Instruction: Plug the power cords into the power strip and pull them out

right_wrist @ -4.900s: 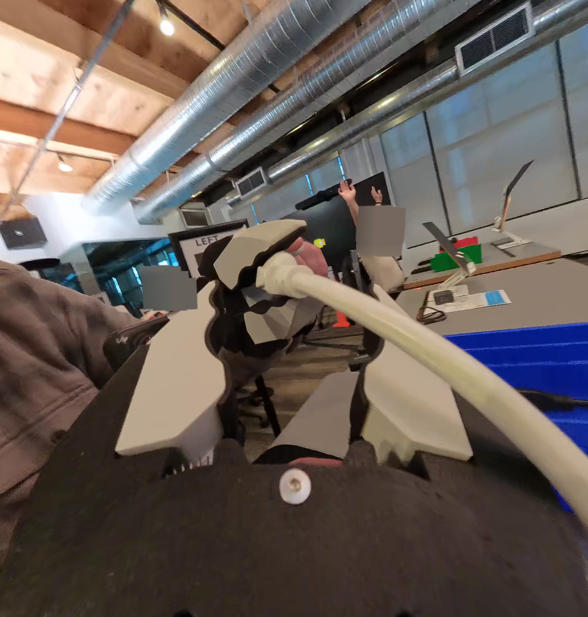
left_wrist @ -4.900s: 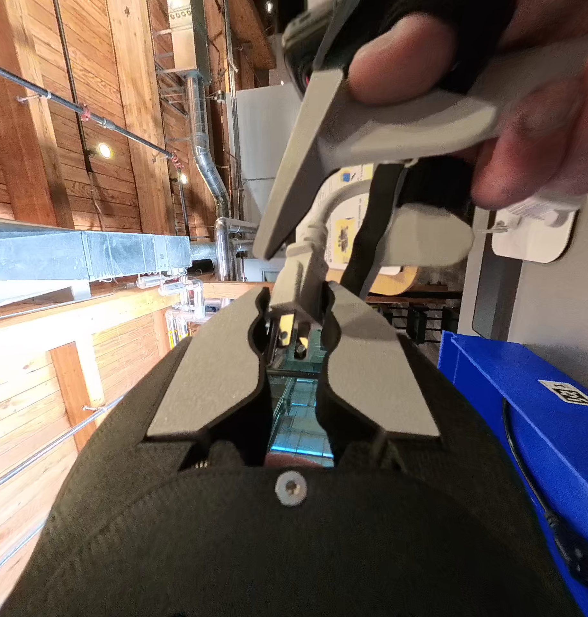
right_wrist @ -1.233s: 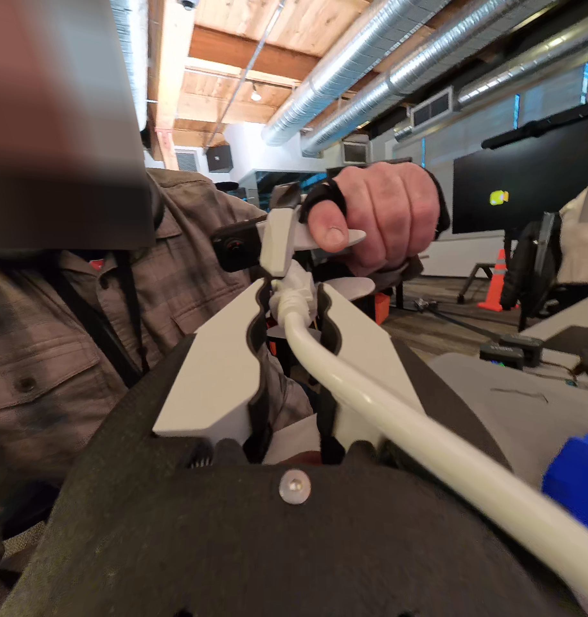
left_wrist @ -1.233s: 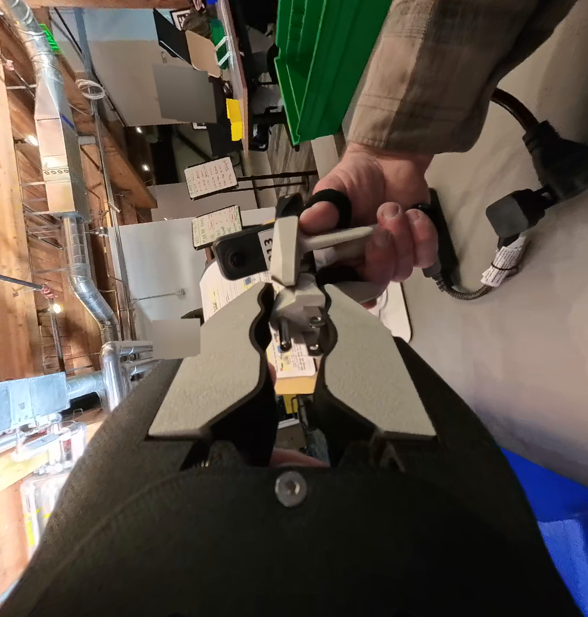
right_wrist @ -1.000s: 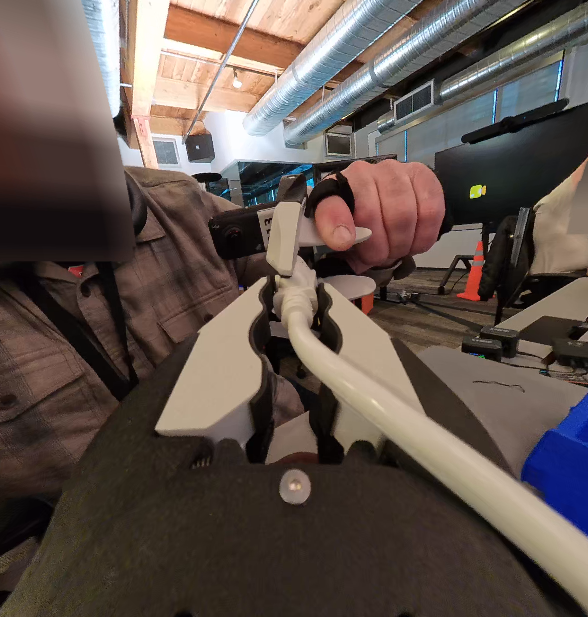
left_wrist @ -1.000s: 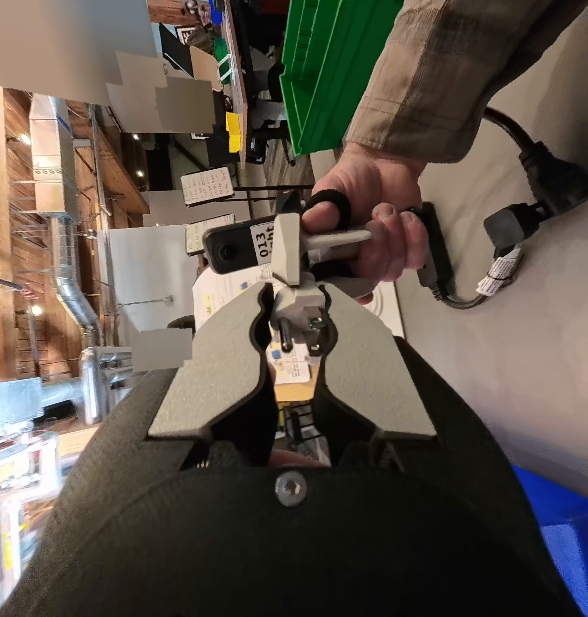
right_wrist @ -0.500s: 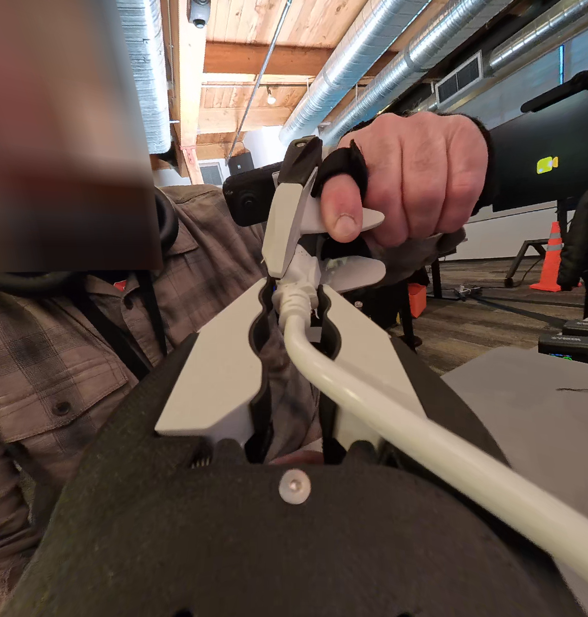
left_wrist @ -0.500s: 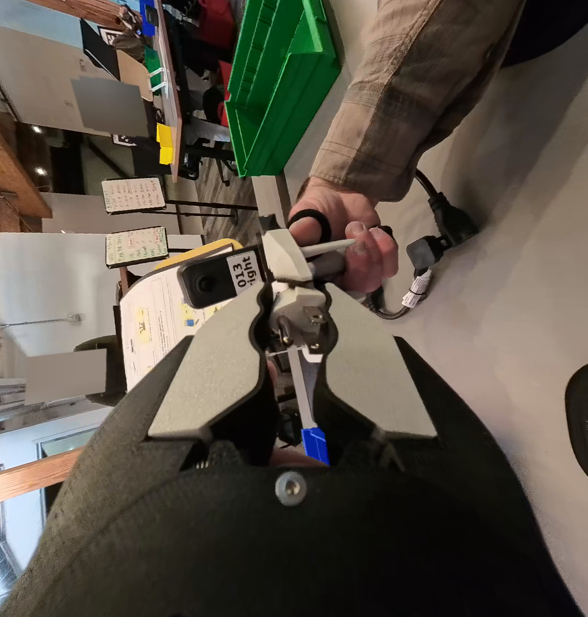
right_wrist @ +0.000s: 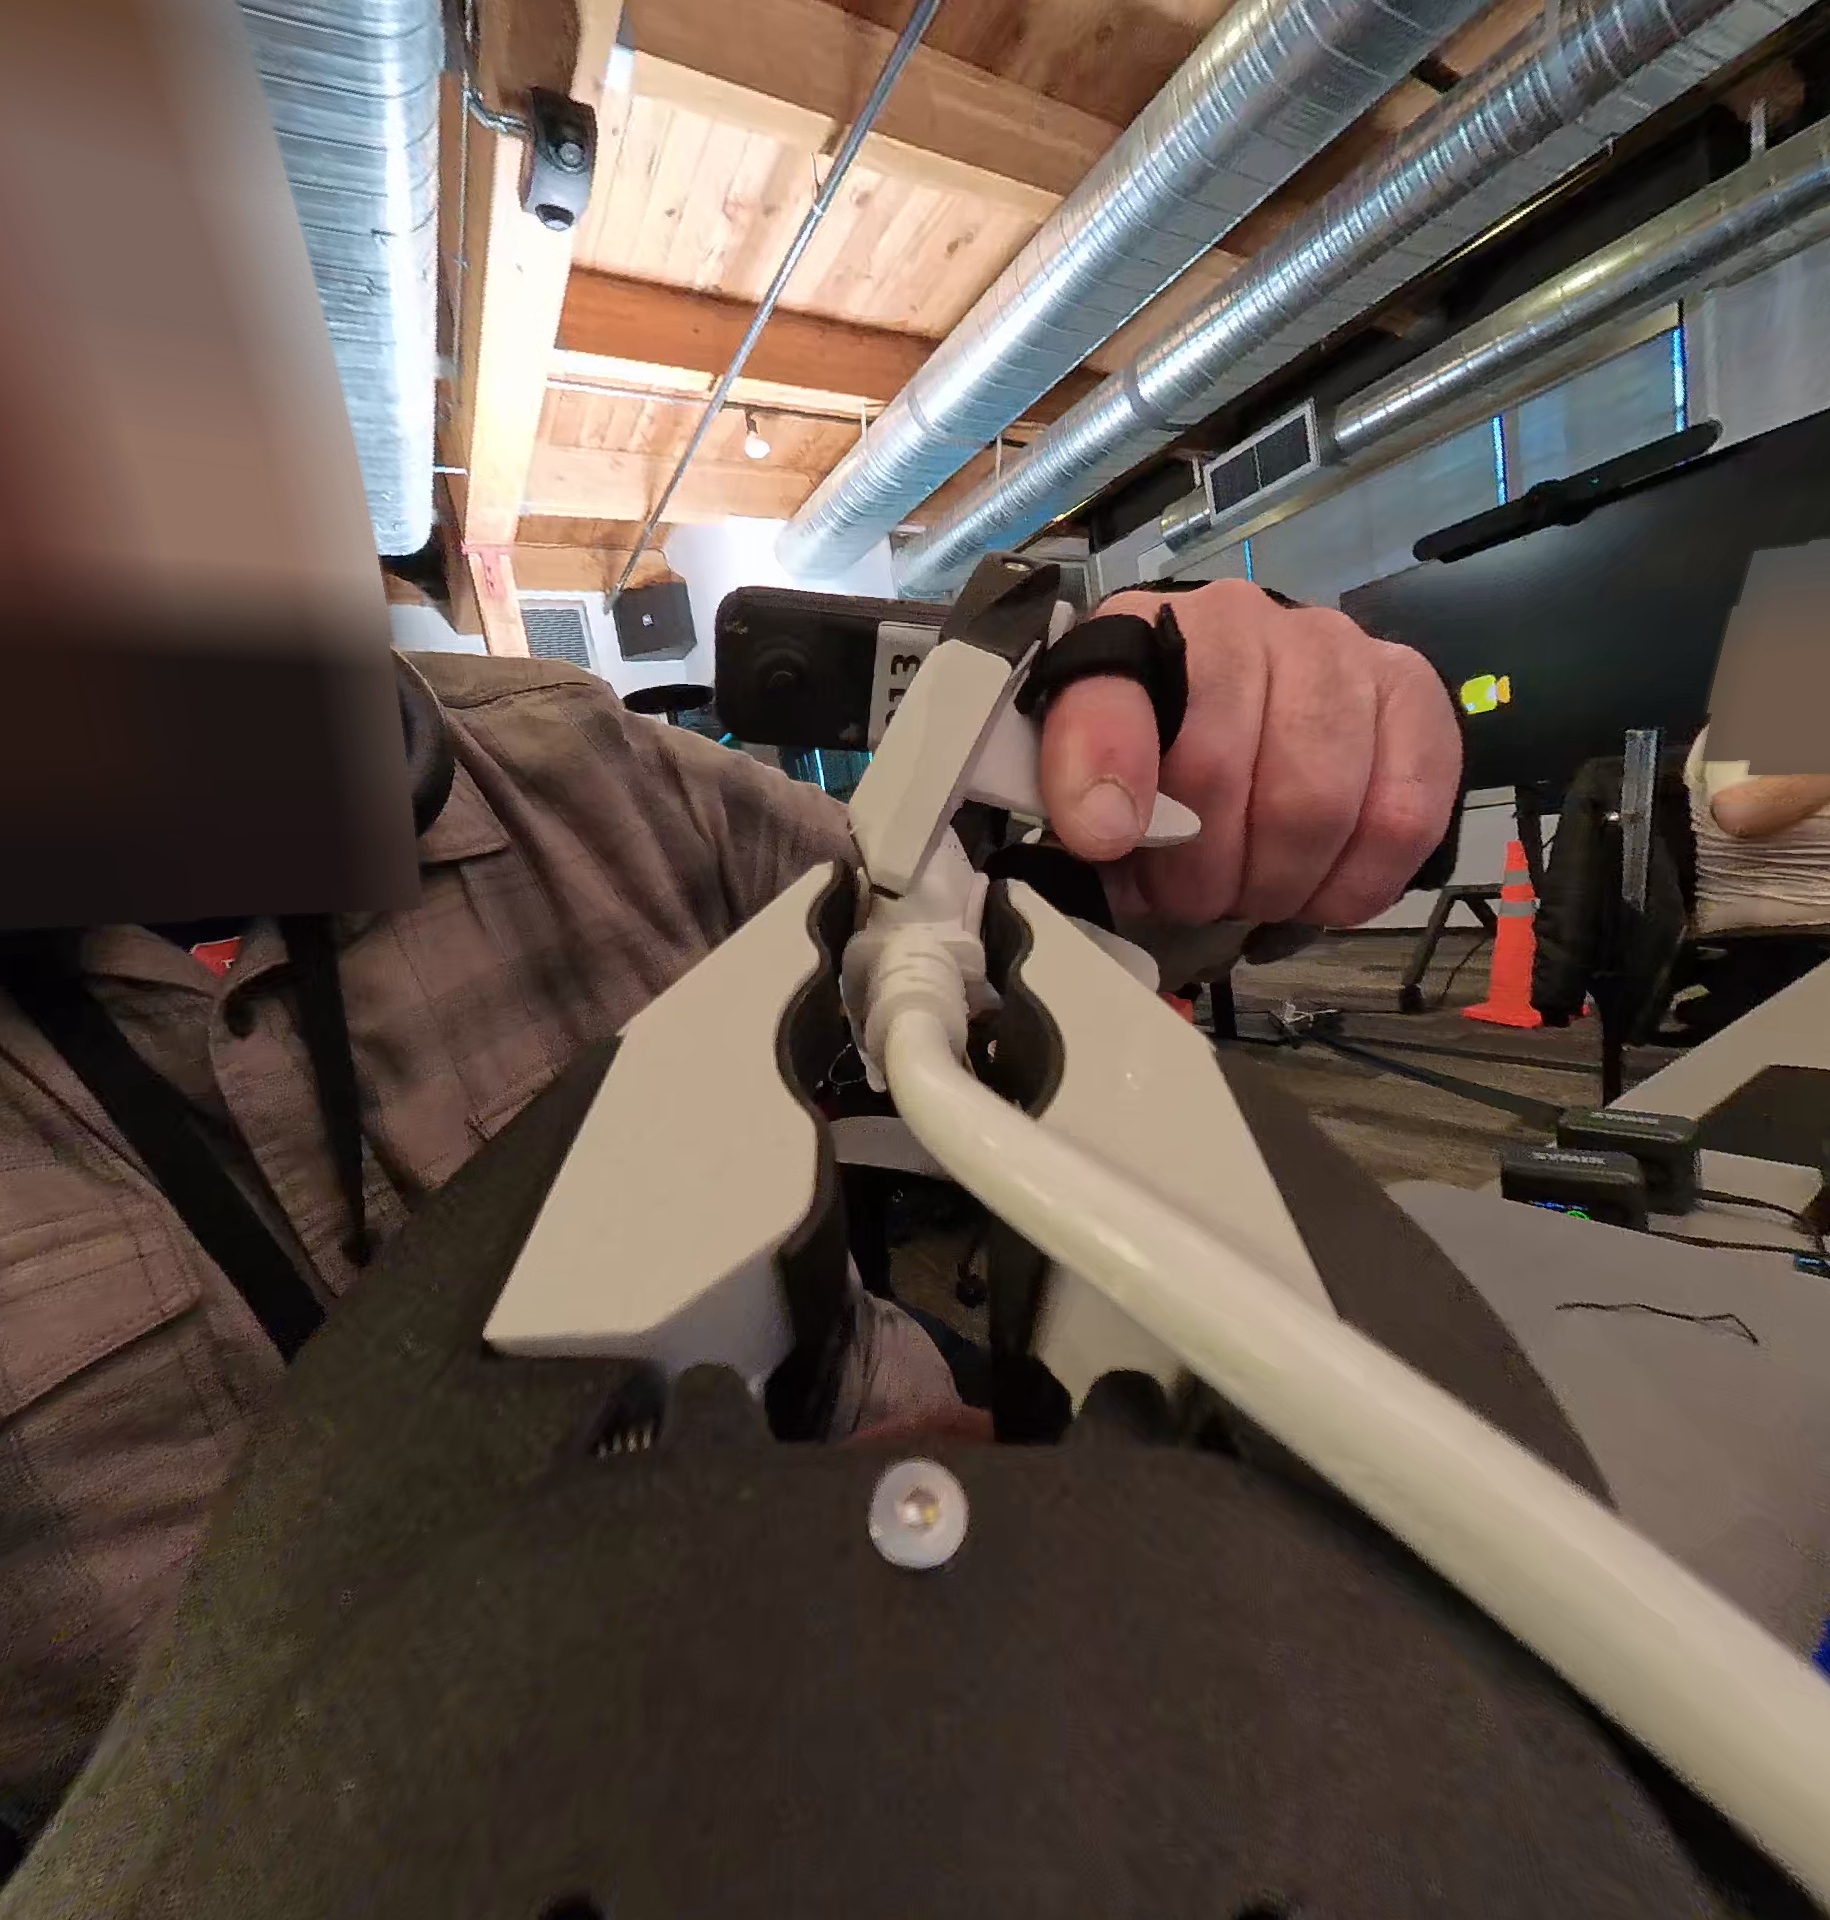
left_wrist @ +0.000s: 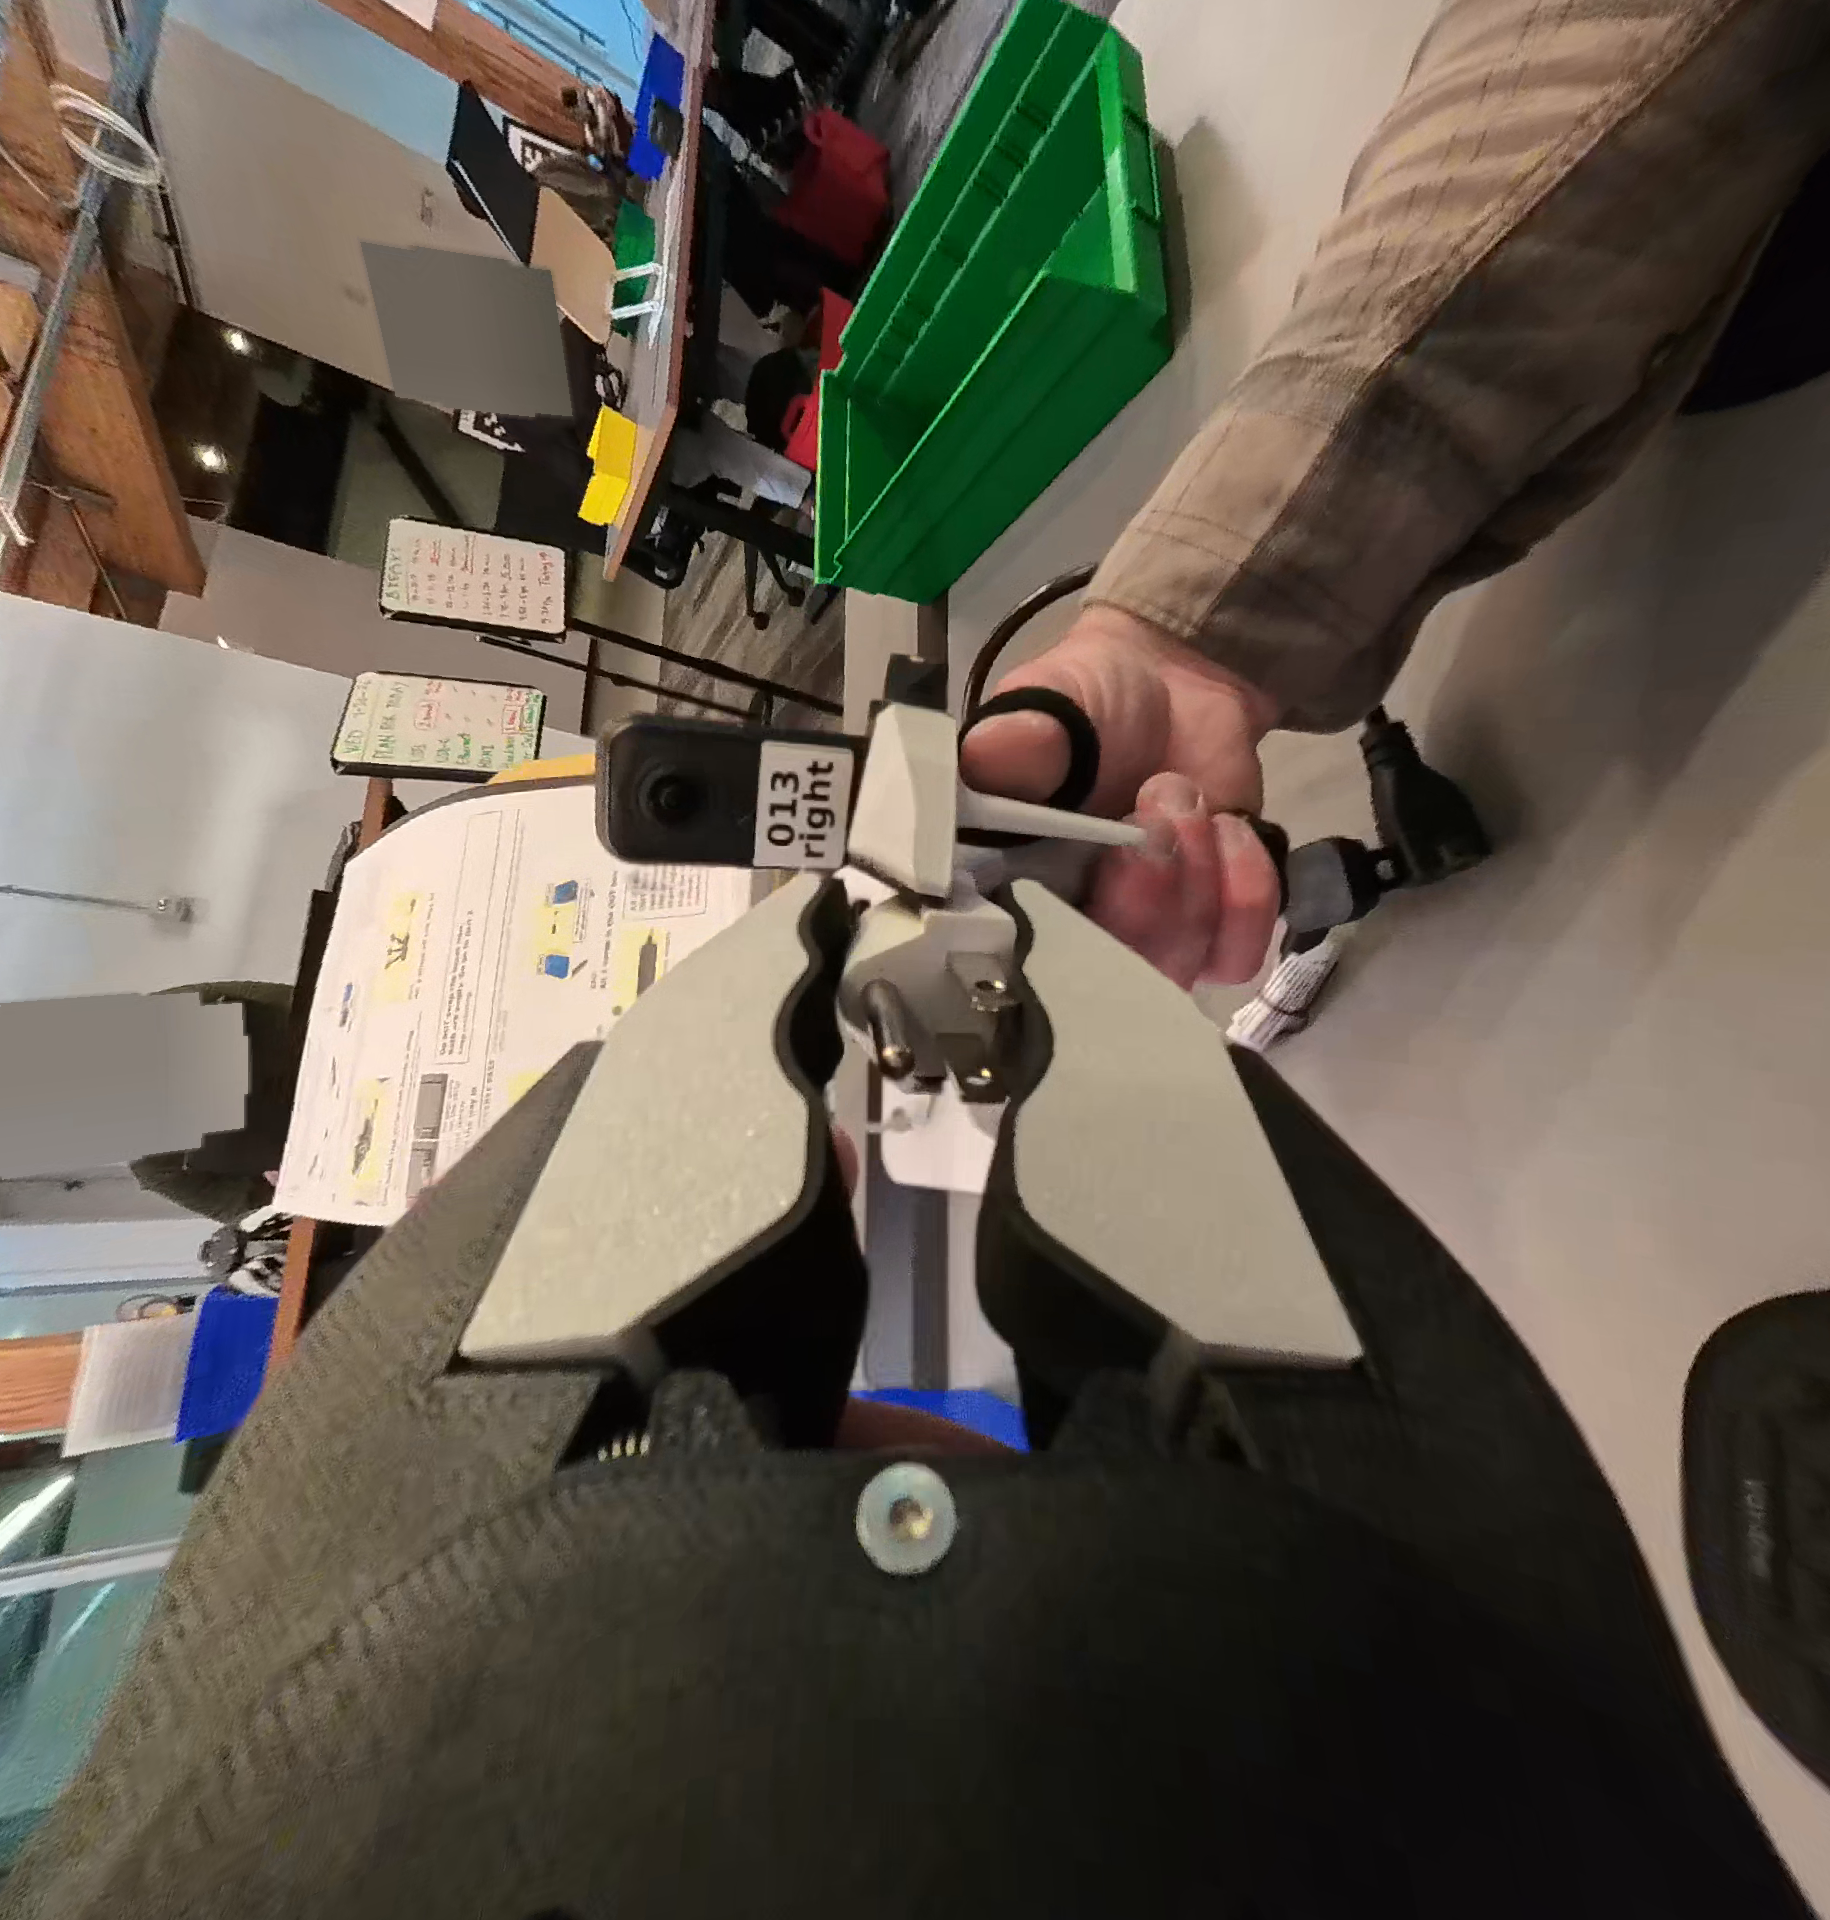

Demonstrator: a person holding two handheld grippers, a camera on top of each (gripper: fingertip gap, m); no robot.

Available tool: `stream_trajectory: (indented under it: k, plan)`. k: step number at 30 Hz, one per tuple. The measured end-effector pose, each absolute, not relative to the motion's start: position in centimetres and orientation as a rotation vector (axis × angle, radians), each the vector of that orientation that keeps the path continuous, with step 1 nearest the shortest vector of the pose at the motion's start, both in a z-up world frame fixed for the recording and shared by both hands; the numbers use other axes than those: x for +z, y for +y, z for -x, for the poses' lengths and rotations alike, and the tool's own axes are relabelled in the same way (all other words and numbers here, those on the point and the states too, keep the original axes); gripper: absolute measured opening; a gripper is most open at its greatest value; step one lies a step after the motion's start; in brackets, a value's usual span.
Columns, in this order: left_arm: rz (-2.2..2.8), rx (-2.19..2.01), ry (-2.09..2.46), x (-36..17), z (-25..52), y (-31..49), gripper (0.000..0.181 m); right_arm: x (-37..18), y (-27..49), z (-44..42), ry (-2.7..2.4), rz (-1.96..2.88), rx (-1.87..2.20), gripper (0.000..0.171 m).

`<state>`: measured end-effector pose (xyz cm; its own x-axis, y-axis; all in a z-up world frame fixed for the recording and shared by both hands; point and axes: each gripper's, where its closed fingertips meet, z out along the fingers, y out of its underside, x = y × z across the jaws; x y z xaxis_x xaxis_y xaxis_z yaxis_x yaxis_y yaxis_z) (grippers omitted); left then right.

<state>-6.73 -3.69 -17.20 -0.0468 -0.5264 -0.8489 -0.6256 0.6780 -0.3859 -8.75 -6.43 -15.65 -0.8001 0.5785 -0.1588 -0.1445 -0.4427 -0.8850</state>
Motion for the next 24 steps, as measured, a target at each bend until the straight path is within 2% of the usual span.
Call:
stream_trajectory:
  k: [4, 18, 24]
  plan:
    - [0.948, 0.040, 1.714, -17.2, 6.2, -4.3, 0.026, -15.5, -7.0, 8.4, -1.329, 0.606, 2.340, 0.024]
    - [1.030, -0.240, 1.642, -17.0, 5.8, -4.4, 0.028, -15.4, -6.9, 8.7, -1.310, 0.591, 2.238, 0.025]
    - [1.066, -0.132, 1.613, -17.5, 6.3, -2.7, 0.029, -15.5, -5.5, 9.3, -1.276, 0.639, 2.123, 0.024]
